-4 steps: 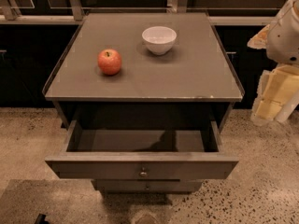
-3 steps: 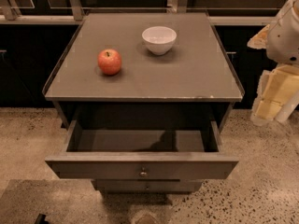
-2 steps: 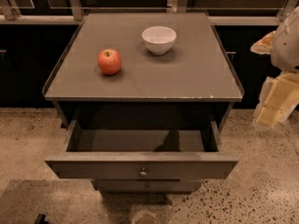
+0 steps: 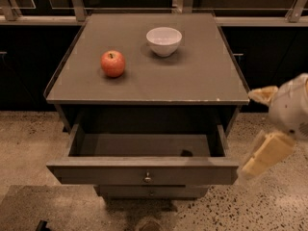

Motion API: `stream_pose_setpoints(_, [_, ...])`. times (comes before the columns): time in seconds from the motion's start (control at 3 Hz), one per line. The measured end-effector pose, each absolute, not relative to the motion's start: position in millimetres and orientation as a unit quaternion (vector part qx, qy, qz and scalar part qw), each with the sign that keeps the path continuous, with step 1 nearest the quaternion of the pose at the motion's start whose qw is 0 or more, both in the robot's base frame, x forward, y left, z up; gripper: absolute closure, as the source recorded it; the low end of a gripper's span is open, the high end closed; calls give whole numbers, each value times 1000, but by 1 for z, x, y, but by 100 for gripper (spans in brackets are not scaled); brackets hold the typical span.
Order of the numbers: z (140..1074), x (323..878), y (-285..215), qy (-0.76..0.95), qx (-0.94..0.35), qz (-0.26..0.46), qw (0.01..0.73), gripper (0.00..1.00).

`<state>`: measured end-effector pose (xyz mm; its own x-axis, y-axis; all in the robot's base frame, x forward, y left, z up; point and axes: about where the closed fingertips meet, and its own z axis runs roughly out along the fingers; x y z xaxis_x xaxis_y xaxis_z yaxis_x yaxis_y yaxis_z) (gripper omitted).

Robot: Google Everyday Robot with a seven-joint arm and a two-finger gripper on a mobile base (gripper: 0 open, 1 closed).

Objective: Close top drawer

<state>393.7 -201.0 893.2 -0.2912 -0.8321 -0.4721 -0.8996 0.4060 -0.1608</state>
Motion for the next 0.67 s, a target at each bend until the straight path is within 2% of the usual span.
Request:
stream_pose_setpoints(0.33, [810, 380, -186, 821, -477, 150, 275, 0])
stream_pose_setpoints(0.67, [705, 363, -164, 841, -431, 218, 244, 0])
